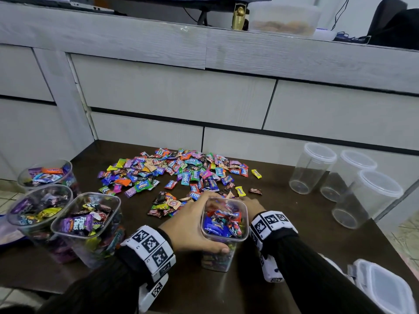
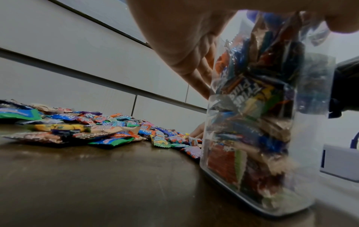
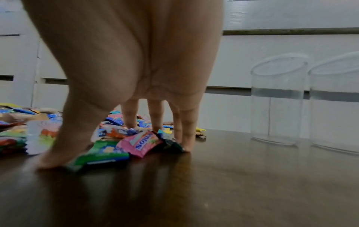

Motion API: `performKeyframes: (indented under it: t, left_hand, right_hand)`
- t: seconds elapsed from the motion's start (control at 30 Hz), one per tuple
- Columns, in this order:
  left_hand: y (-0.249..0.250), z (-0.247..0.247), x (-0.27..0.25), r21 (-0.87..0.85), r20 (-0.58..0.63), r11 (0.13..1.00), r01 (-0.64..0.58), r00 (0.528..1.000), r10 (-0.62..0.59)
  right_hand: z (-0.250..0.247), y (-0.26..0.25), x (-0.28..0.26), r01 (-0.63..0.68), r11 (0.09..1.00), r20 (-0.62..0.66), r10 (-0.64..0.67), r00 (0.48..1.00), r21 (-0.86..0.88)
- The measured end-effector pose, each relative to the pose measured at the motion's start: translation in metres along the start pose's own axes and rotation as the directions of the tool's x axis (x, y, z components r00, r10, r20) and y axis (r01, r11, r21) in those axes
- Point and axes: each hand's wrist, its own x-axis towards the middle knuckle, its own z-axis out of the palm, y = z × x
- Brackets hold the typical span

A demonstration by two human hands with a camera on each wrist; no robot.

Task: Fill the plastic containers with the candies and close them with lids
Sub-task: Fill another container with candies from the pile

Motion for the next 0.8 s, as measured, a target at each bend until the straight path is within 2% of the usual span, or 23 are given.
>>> performKeyframes:
  t: [0.07, 0.13, 0.27, 0.4, 0.53, 0.63, 0.8]
  left_hand:
    - [-0.001, 0.000, 0.000, 0.006, 0.000, 1.000, 0.003, 1.000, -0.003]
    - [-0.001, 0.000, 0.000, 0.003, -0.003, 1.000, 0.001, 1.000, -0.001]
    - [0.000, 0.002, 0.000, -0.020, -0.028, 1.000, -0.021, 0.999, 0.020]
    - [-0.002, 0.002, 0.000, -0.018, -0.033, 1.000, -0.024, 0.999, 0.023]
    - [-0.004, 0.003, 0.000, -0.030, -0.037, 0.999, -0.024, 0.999, 0.023]
    - [-0.004, 0.004, -0.001, -0.048, -0.039, 0.998, -0.030, 0.999, 0.028]
    - [-0.002, 0.003, -0.001, -0.059, -0.019, 0.998, -0.024, 1.000, 0.023]
  right_hand:
    - [-0.004, -0.002, -0.002, 0.041, 0.999, 0.013, -0.041, 0.999, -0.023]
    - [-0.006, -0.002, -0.007, 0.022, 0.999, 0.021, -0.021, 1.000, -0.025]
    - [-0.003, -0.005, -0.016, -0.012, 0.996, 0.020, 0.010, 1.000, 0.087]
    - [0.003, -0.007, -0.019, 0.003, 0.991, 0.019, -0.005, 1.000, 0.134]
    - [0.000, -0.007, -0.021, -0.042, 0.984, 0.029, 0.038, 0.999, 0.170]
    - [-0.005, 0.002, -0.027, -0.056, 0.990, -0.070, 0.065, 0.995, 0.129]
    - [-0.012, 0.030, -0.041, 0.003, 0.966, -0.266, 0.068, 0.961, 0.258]
